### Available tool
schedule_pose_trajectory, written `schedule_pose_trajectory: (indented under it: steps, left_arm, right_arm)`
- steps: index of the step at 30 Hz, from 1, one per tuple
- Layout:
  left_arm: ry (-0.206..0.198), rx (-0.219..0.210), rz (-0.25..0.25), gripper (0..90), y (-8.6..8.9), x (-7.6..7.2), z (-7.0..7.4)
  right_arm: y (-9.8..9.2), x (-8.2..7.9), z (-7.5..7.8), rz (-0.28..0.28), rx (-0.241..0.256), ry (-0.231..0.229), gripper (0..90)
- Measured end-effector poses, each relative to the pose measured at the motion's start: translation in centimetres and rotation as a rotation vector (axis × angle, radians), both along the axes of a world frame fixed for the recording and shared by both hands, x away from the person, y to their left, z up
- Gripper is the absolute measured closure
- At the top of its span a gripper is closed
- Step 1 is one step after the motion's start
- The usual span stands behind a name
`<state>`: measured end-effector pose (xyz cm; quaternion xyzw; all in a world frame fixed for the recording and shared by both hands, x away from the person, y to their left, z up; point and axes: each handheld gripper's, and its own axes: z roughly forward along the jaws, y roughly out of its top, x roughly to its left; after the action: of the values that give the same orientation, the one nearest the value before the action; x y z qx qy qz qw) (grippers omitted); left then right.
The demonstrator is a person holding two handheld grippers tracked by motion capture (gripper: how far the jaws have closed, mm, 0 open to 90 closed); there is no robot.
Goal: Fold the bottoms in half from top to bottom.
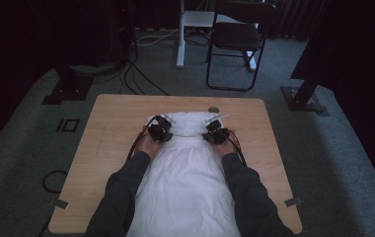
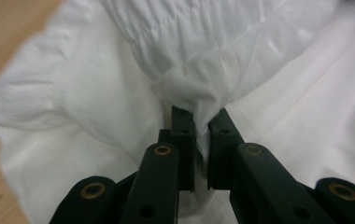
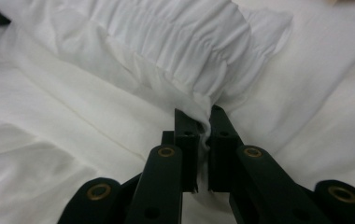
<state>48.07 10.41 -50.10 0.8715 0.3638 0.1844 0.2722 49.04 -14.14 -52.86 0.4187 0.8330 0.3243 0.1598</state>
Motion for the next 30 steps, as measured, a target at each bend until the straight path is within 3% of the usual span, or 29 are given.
schedule_pose_trajectory:
  steps: [2,7,11,13,14,16,18,21,25,26,28,30]
  left_arm:
    - [-0.044,-0.050,-0.003,84.8,0.6,-0.9,1.9]
    - [-0.149,-0.179,-0.027,85.0,1.3,-4.5,6.6]
    - [-0.211,-0.200,-0.086,85.0,1.6,-8.7,9.3]
    - [-0.213,-0.227,-0.113,85.0,1.8,-10.9,9.7]
    - [-0.219,-0.208,-0.130,84.9,1.8,-11.9,9.6]
    - [-0.197,-0.207,-0.148,84.8,1.9,-13.6,8.7]
    - [-0.159,-0.188,-0.161,84.7,1.9,-14.9,6.9]
    - [-0.071,-0.175,-0.159,84.5,1.8,-16.4,3.4]
    - [0.063,-0.129,-0.159,84.5,1.4,-17.2,-1.8]
    - [0.078,-0.107,-0.155,84.6,1.2,-17.3,-2.8]
    - [0.050,-0.059,-0.181,85.1,0.9,-17.3,-4.0]
    - [0.038,-0.035,-0.189,85.3,1.1,-16.4,-3.9]
  right_arm:
    - [-0.4,-0.7,1.6,0.018,0.015,-0.055,85.4]
    - [-1.9,-3.3,6.6,0.042,0.124,-0.191,85.4]
    - [-2.8,-6.7,9.2,0.079,0.160,-0.269,85.5]
    - [-3.1,-8.6,9.7,0.102,0.167,-0.291,85.5]
    - [-3.3,-9.5,9.8,0.114,0.170,-0.294,85.4]
    - [-3.7,-11.2,9.5,0.142,0.177,-0.275,85.4]
    - [-3.8,-12.7,8.6,0.166,0.153,-0.249,85.3]
    - [-3.6,-14.4,6.3,0.196,0.100,-0.195,85.3]
    - [-3.1,-15.7,2.2,0.209,0.041,-0.083,85.2]
    - [-3.1,-15.8,1.2,0.212,0.034,-0.055,85.0]
    - [-2.9,-15.9,-0.3,0.210,0.032,-0.009,84.8]
    - [-2.8,-15.9,-1.0,0.203,0.028,0.011,84.5]
